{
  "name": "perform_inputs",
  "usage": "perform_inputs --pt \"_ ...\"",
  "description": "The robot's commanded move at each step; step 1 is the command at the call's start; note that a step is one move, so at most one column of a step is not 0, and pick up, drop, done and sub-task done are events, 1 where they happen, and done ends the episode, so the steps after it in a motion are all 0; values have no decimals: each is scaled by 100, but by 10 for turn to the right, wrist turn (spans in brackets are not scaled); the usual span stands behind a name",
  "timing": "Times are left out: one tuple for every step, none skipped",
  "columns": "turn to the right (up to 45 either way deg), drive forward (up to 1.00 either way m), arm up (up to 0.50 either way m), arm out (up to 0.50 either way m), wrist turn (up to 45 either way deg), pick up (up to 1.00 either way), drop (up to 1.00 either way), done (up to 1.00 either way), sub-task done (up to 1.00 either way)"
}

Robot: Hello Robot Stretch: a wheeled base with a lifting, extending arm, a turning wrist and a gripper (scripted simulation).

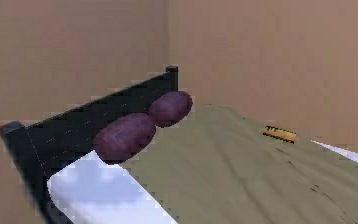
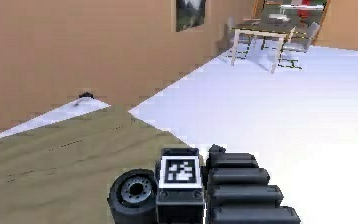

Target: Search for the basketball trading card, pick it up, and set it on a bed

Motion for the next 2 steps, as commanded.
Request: perform_inputs --pt "-450 0 0 0 0 0 0 0 0" --pt "-450 0 0 0 0 0 0 0 0"
